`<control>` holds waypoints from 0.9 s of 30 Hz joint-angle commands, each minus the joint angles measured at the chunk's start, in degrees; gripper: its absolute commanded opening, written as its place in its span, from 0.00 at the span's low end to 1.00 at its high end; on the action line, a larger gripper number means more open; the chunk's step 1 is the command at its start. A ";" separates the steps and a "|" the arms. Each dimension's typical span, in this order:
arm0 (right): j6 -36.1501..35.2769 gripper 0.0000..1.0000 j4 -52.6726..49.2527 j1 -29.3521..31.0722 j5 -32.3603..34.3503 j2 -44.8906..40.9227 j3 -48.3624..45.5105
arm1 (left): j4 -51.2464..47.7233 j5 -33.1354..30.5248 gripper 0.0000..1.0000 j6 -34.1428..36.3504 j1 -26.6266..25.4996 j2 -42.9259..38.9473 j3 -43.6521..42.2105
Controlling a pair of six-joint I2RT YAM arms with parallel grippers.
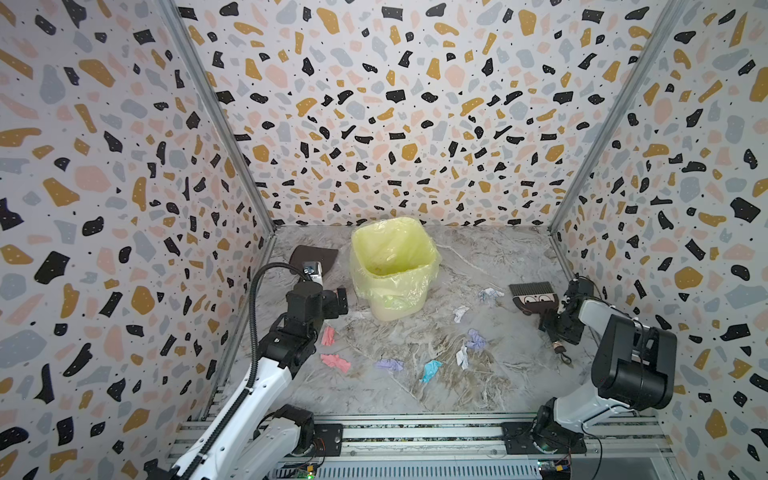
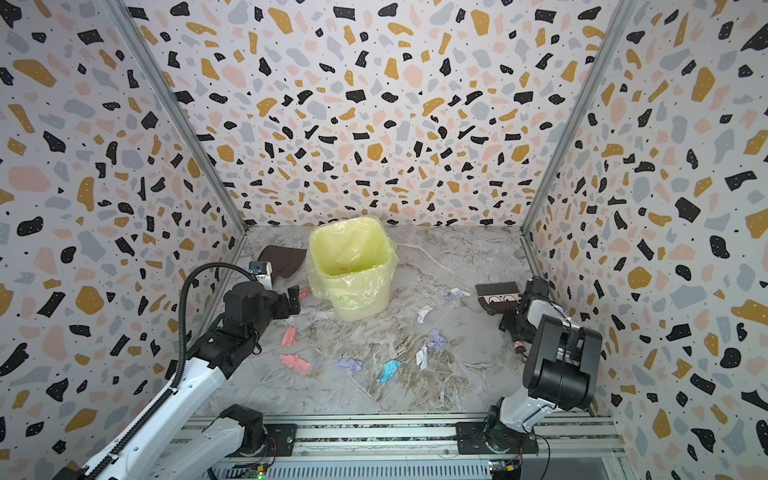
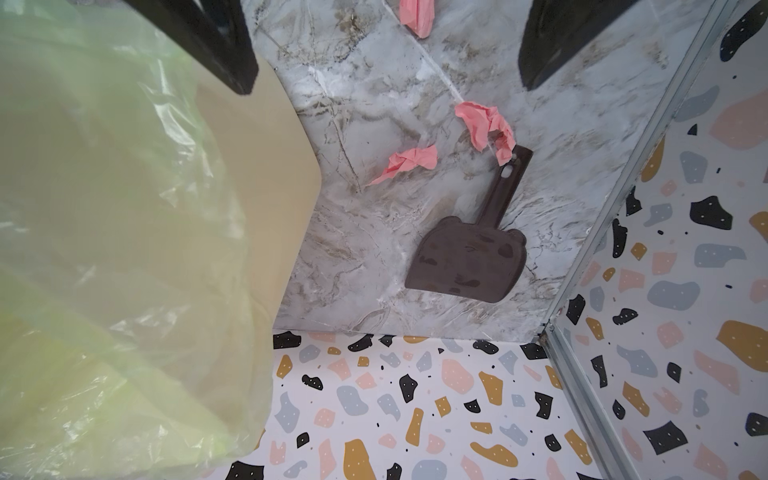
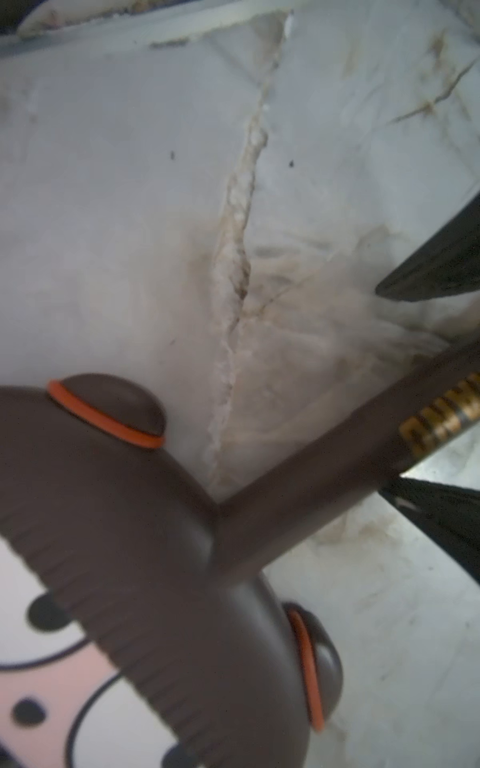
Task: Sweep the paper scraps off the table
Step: 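Close the right gripper on the brush handle and lift it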
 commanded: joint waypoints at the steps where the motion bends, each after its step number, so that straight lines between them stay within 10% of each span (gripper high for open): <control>1: 3.22 0.61 -0.16 -1.31 0.87 -0.45 -0.61 | 0.18 -0.95 1.00 0.56 -0.19 -0.29 0.19; 19: 0.33 0.31 -0.05 -0.65 -1.54 3.37 0.00 | -0.40 -0.80 1.00 0.24 -0.19 -0.01 0.74; 27: -1.14 0.00 -0.51 -0.16 -1.61 3.82 1.07 | -0.66 -0.84 1.00 -0.46 -0.19 -0.55 0.56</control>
